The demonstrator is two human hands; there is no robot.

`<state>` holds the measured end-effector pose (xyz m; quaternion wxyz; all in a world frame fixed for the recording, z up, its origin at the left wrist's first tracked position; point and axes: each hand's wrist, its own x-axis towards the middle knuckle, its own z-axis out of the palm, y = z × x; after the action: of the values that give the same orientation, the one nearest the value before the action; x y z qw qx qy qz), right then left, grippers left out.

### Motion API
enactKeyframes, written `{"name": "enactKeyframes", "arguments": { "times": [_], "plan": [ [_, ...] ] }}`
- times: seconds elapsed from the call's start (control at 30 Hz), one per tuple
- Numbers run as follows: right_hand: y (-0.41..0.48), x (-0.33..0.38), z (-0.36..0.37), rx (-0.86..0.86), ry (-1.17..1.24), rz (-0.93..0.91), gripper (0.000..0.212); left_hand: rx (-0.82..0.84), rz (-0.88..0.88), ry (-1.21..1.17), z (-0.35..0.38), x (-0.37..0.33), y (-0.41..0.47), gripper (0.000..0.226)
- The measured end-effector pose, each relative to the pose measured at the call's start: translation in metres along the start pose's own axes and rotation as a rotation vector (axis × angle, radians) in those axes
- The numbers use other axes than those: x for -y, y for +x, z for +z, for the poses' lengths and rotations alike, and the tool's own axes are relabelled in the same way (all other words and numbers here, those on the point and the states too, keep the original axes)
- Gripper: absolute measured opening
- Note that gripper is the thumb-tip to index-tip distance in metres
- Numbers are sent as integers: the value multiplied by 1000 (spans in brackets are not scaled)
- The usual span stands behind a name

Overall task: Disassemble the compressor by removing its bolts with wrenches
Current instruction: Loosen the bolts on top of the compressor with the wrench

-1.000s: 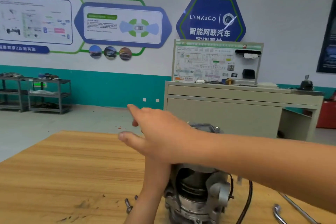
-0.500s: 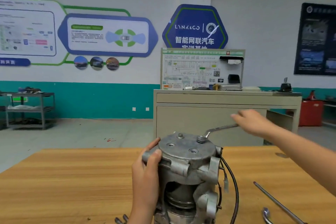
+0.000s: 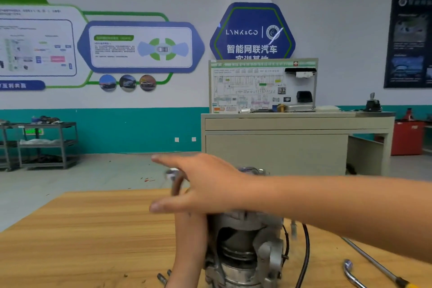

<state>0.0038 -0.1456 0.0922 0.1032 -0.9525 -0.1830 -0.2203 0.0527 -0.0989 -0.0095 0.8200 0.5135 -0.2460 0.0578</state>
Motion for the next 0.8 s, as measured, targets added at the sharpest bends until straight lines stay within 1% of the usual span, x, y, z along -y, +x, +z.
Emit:
{"name": "enactKeyframes", "arguments": {
  "times": [0.07,0.1,0.13,0.17,0.23,0.27,0.33,0.4,0.43,0.47,0.53,0.57,0.6,0.67,0.7,0.77,0.8],
  "plan": [
    [-53,15,-15,-138,289,-44,58,3,-21,11,-2,2,-1,24],
    [-80,18,-23,-238,450,-28,49,19,-28,12,-2,2,-2,23],
    [-102,16,-28,-369,587,7,38,40,-35,10,-2,2,-2,23],
    [-120,12,-31,-526,651,63,36,59,-41,0,-1,1,-3,23],
    [-140,-4,-34,-796,625,211,40,68,-47,-23,2,-2,-3,27],
    [-144,-13,-36,-908,614,298,35,61,-48,-33,2,-3,-3,28],
    [-143,-40,-44,-1060,561,487,20,51,-46,-52,3,-5,-5,29],
    [-133,-78,-54,-1133,519,709,11,50,-29,-57,3,-4,-6,27],
    [-124,-99,-57,-1103,524,825,9,45,-16,-51,4,-3,-7,24],
    [-112,-119,-59,-1004,534,942,14,36,-8,-48,5,-3,-8,23],
    [-80,-152,-53,-713,528,1119,31,23,-9,-61,4,-2,-8,26],
    [-59,-161,-48,-584,499,1155,34,21,-8,-64,4,-2,-7,30],
    [-38,-164,-43,-477,459,1149,33,23,-17,-60,3,-2,-7,30],
    [4,-158,-32,-282,368,1050,31,34,-23,-85,2,0,-7,21],
    [22,-149,-25,-183,294,973,30,40,-13,-98,3,0,-7,21],
    [52,-118,-13,25,105,797,28,35,-10,-101,5,-1,-9,28],
    [64,-97,-7,105,-9,704,27,22,-18,-97,5,-2,-11,26]
  ]
}}
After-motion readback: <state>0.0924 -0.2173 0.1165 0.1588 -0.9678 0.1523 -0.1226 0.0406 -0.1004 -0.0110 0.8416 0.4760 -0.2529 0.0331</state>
